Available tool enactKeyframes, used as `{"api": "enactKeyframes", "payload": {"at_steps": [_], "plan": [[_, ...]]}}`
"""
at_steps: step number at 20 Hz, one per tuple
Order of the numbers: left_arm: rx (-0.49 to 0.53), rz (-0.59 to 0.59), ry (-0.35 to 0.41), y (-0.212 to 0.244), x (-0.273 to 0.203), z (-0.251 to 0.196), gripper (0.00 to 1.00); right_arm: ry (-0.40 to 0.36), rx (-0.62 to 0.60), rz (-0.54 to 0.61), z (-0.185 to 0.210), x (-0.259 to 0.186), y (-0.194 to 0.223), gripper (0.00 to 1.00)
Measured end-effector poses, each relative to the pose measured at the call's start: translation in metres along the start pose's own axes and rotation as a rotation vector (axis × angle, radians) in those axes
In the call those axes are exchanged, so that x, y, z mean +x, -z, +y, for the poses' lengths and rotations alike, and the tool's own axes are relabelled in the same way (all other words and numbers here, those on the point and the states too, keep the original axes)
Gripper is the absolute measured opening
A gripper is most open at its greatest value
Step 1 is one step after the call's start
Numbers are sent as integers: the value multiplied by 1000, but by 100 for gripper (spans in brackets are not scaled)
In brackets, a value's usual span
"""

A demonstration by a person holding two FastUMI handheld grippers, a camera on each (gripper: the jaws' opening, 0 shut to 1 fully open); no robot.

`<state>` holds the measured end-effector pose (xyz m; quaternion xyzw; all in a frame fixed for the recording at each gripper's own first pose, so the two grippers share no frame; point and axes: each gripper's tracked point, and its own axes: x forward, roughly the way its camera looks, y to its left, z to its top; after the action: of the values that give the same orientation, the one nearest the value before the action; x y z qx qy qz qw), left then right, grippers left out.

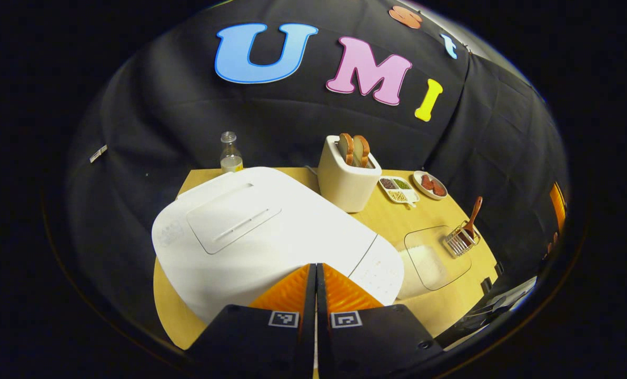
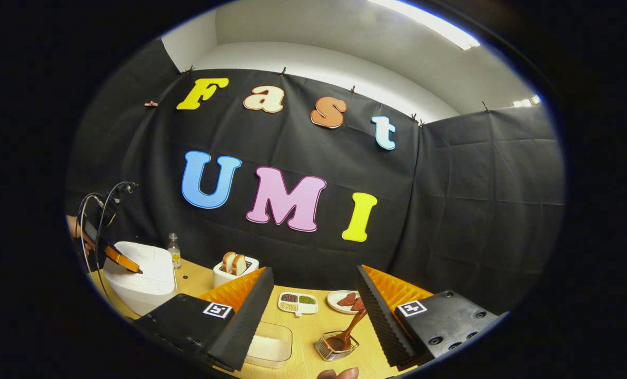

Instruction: Close the left gripper, press the button to open the rice cooker; take a wooden spoon from the chopstick holder with the right hand, scoop a spoonful of rice and pour it into the rice cooker, then put the wooden spoon back into the chopstick holder.

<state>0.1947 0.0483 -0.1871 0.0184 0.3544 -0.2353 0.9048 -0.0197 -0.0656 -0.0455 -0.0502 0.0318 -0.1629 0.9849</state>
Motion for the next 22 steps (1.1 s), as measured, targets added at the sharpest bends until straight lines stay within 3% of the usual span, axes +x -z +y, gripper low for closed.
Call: {"api": "enactKeyframes", "payload": {"at_steps": [3,6,10,12,15,17,19,22], "plan": [[17,-38,-38,-10,-4,0,8,4,10,-4,-3,-1,0,98],[62,-209,-89,-41,-26,2,8,11,5,-5,-7,-4,0,98],[164,-458,-277,-95,-70,23,10,15,8,-5,-9,-5,0,98],[161,-549,-365,-114,-92,30,11,15,11,-8,-9,-6,-2,98],[132,-635,-432,-126,-118,33,34,10,20,-18,-8,-6,-7,98],[129,-691,-435,-135,-124,29,51,-5,27,-13,-6,-7,-5,98],[105,-753,-469,-134,-149,23,100,-30,34,-5,-4,-6,-3,97],[62,-809,-476,-131,-162,14,96,-53,48,11,-13,-3,5,97]]}}
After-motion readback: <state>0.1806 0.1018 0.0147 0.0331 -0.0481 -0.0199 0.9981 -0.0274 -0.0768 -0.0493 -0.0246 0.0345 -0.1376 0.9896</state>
